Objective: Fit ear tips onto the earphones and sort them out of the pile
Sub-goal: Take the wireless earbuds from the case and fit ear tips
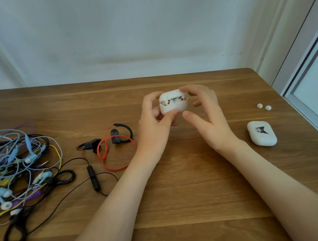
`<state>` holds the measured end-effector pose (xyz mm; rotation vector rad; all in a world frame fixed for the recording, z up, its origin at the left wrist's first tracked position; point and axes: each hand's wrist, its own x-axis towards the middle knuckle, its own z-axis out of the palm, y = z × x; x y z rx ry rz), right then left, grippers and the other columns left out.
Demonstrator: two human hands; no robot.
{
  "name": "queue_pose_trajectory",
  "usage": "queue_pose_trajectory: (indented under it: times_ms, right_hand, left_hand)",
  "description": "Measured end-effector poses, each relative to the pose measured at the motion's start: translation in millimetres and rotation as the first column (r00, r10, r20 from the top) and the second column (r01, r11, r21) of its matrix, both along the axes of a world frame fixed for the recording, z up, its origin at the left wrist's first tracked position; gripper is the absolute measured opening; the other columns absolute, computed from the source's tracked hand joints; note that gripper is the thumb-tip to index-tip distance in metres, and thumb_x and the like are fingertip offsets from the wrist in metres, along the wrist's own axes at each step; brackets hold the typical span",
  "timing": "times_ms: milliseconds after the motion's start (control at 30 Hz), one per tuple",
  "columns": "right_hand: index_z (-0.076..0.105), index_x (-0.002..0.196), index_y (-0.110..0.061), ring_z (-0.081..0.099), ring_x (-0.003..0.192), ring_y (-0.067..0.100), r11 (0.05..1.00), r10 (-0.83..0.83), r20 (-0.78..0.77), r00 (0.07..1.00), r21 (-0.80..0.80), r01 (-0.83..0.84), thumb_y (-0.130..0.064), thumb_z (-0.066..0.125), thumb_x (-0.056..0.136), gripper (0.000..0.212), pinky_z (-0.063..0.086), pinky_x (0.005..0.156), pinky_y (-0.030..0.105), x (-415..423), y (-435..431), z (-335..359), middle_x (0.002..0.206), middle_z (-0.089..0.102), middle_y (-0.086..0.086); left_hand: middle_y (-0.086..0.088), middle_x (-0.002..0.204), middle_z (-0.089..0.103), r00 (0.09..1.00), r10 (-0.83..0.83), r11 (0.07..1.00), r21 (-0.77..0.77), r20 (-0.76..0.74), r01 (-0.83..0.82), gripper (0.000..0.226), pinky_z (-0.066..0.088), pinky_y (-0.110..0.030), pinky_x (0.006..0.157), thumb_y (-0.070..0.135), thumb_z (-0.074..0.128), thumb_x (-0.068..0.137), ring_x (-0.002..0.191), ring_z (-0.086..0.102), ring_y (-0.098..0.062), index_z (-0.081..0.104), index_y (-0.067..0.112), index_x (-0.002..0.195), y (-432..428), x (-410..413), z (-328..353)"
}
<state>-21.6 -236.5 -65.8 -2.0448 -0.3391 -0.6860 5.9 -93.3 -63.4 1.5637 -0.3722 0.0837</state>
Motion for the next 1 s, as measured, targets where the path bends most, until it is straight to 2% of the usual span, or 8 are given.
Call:
queue_pose_trajectory:
  times_ms: [100,167,333,467,600,667,767,1000]
  right_hand:
    - [0.057,0.112,-0.019,0.041,0.116,0.006,0.999,-0.018,-0.012,1.000,-0.033,0.017,-0.022,0.053,0.083,0.030,0.033,0.093,0.015,0.0,0.2,-0.8,0.119,0.053,-0.008]
    - [0.055,0.114,-0.021,0.042,0.113,0.003,0.998,-0.031,-0.039,0.999,-0.054,0.029,-0.018,0.054,0.083,0.031,0.032,0.091,0.012,0.5,0.7,-0.7,0.116,0.053,-0.010]
    - [0.054,0.122,-0.022,0.040,0.111,0.003,0.982,-0.058,-0.128,0.990,-0.187,0.033,-0.011,0.057,0.087,0.036,0.033,0.097,0.023,3.3,0.2,-1.9,0.115,0.049,-0.015]
    - [0.055,0.122,-0.019,0.038,0.108,0.006,0.948,-0.093,-0.153,0.984,-0.317,0.040,-0.008,0.056,0.088,0.036,0.033,0.099,0.031,6.6,1.8,-7.5,0.113,0.046,-0.015]
    - [0.055,0.122,-0.019,0.041,0.110,0.010,0.914,-0.136,-0.209,0.968,-0.403,0.042,-0.011,0.053,0.092,0.031,0.031,0.098,0.031,7.6,1.6,-7.4,0.115,0.049,-0.010]
    - [0.055,0.121,-0.020,0.041,0.112,0.010,0.902,-0.147,-0.234,0.961,-0.429,0.034,-0.012,0.051,0.094,0.028,0.030,0.098,0.029,5.9,1.2,-6.2,0.117,0.051,-0.008]
    - [0.057,0.119,-0.020,0.043,0.110,0.010,0.889,-0.170,-0.234,0.957,-0.456,0.046,-0.014,0.048,0.096,0.025,0.029,0.096,0.027,3.4,-1.6,-5.1,0.115,0.053,-0.007]
    - [0.056,0.121,-0.017,0.045,0.111,0.014,0.869,-0.217,-0.244,0.945,-0.489,0.073,-0.015,0.044,0.098,0.027,0.033,0.098,0.029,0.2,-1.0,-0.9,0.118,0.056,-0.003]
  left_hand:
    - [-0.001,0.089,0.073,0.997,0.071,0.997,0.028,0.010,-0.071,0.042,0.056,-0.046,0.081,0.018,0.064,0.088,0.075,0.067,-0.019,0.048,0.048,0.113,3.3,0.8,-0.6]
    - [0.002,0.092,0.071,0.993,0.115,0.989,0.090,0.026,-0.117,0.035,0.055,-0.050,0.080,0.026,0.062,0.087,0.080,0.066,-0.019,0.050,0.051,0.110,5.0,2.0,-0.9]
    - [0.007,0.101,0.061,0.979,0.186,0.915,0.350,0.081,-0.203,0.023,0.046,-0.024,0.072,0.028,0.055,0.094,0.087,0.057,-0.008,0.053,0.032,0.116,6.8,4.2,-3.2]
    - [-0.002,0.097,0.060,0.969,0.215,0.810,0.532,0.124,-0.247,0.020,0.040,-0.033,0.072,0.028,0.048,0.094,0.095,0.050,-0.021,0.054,0.026,0.112,6.4,7.8,-7.6]
    - [-0.004,0.117,0.053,0.945,0.264,0.679,0.659,0.193,-0.324,0.029,0.031,-0.027,0.087,0.028,0.046,0.096,0.112,0.038,-0.022,0.058,0.024,0.122,5.8,8.5,-11.2]
    - [-0.002,0.125,0.052,0.935,0.242,0.646,0.676,0.258,-0.354,0.029,0.030,-0.030,0.095,0.025,0.047,0.096,0.119,0.035,-0.022,0.060,0.023,0.121,6.0,7.8,-12.6]
    - [0.001,0.123,0.056,0.937,0.155,0.688,0.646,0.312,-0.329,0.025,0.032,-0.032,0.098,0.024,0.047,0.097,0.118,0.040,-0.020,0.063,0.020,0.116,4.2,6.9,-10.7]
    - [0.004,0.119,0.058,0.914,0.109,0.654,0.664,0.391,-0.362,0.023,0.024,-0.024,0.086,0.019,0.047,0.096,0.115,0.042,-0.016,0.065,0.019,0.110,3.1,1.8,-11.8]
